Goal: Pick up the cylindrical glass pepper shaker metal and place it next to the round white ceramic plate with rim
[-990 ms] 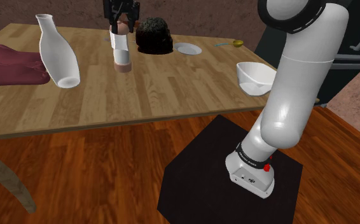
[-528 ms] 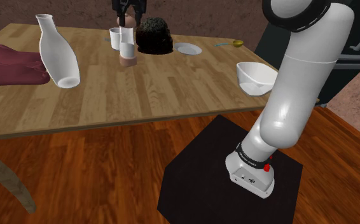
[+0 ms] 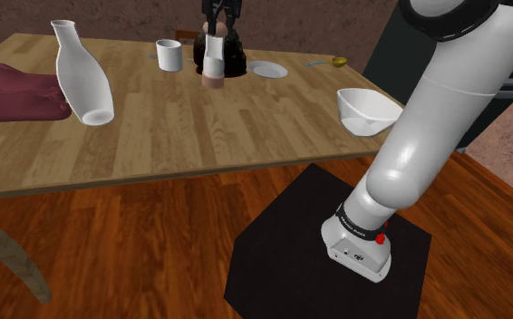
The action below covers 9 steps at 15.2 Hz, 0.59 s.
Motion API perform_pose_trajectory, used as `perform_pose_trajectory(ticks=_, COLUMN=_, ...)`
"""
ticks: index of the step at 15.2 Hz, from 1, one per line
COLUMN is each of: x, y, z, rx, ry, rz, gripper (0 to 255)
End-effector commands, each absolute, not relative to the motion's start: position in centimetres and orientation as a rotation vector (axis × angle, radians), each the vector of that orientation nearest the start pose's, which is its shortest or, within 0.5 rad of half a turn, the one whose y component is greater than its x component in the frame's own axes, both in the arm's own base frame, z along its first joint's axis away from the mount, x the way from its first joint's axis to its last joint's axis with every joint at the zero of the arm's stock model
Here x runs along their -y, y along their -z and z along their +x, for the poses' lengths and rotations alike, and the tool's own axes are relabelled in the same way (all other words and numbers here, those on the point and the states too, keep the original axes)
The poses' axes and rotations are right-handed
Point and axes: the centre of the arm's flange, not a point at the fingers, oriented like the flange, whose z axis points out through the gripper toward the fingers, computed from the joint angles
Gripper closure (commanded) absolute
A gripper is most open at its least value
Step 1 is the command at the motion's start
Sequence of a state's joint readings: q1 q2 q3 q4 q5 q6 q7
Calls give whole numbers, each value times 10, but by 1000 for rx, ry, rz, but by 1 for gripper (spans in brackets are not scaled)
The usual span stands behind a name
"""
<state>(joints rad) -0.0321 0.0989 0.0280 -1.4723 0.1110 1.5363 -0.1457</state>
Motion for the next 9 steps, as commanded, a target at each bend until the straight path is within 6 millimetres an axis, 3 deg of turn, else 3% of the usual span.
perform_pose_trajectory(ticks=1, x=17, y=-608, z=573, rx=219, ry=-40, rz=-3017, gripper=255)
perform_pose_trajectory(ticks=9, x=119, y=-608, z=543, rx=219, ry=-40, rz=-3017, gripper=255)
